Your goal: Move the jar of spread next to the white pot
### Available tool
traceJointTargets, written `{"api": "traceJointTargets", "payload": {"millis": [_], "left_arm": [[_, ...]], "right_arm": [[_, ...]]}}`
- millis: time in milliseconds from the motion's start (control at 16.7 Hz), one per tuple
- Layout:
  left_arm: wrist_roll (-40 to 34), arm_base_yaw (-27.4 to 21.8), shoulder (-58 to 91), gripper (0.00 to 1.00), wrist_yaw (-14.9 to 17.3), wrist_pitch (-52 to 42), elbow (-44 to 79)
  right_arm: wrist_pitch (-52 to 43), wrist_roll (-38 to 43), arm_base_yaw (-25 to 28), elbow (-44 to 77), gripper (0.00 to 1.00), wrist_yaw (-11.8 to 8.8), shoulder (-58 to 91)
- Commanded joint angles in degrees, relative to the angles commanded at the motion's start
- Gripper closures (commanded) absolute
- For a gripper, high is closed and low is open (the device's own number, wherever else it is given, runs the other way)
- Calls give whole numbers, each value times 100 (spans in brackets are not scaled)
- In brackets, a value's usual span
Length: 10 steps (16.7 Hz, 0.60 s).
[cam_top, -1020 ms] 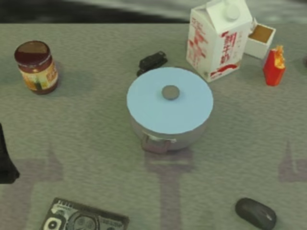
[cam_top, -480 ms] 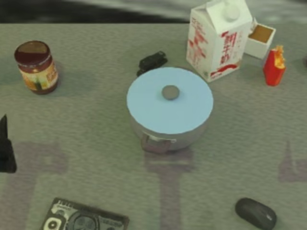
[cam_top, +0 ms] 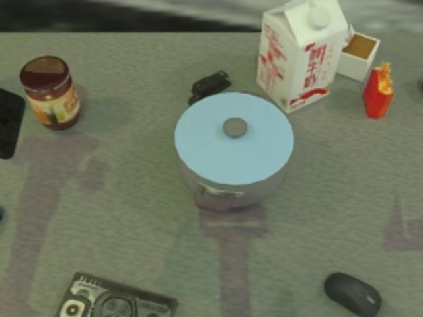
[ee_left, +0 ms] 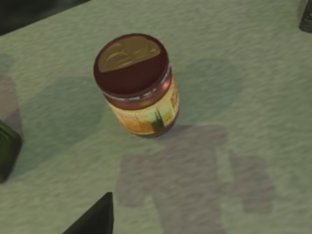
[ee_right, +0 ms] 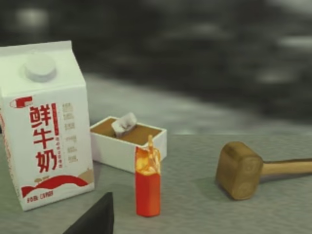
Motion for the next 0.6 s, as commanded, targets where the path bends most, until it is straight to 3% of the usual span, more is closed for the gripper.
{"api": "traceJointTargets", "payload": {"millis": [600], "left_arm": [[2129,157,5709,0,247,-3010,5715]], "right_arm": [[0,0,0,0,0,0,0]]}}
